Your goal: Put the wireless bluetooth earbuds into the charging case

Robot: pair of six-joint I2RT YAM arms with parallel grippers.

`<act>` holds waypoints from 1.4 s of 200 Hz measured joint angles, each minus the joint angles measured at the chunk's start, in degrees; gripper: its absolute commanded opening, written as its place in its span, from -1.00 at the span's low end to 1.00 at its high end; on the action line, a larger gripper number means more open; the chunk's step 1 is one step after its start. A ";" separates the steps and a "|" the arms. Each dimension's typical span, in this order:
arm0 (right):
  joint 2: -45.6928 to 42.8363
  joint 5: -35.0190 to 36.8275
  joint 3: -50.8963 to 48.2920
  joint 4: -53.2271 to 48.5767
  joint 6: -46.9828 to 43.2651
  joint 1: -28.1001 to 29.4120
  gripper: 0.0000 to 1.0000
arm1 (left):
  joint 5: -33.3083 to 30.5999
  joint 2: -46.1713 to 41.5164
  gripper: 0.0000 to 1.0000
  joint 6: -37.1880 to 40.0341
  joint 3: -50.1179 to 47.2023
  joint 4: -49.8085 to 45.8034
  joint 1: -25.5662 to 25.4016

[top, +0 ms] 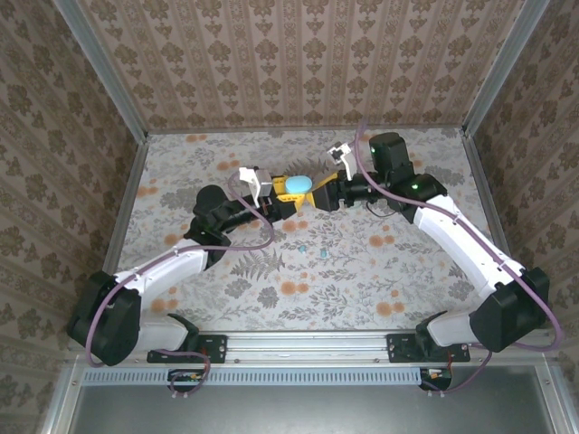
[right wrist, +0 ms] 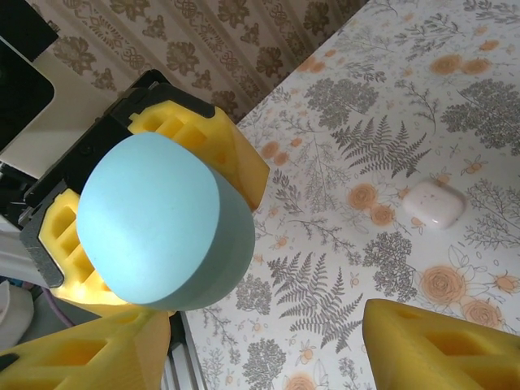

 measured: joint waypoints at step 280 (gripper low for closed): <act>9.29 8.79 -4.66 -12.94 10.32 -5.31 -0.08 | -9.62 -8.98 -0.48 1.55 -9.20 -5.20 2.29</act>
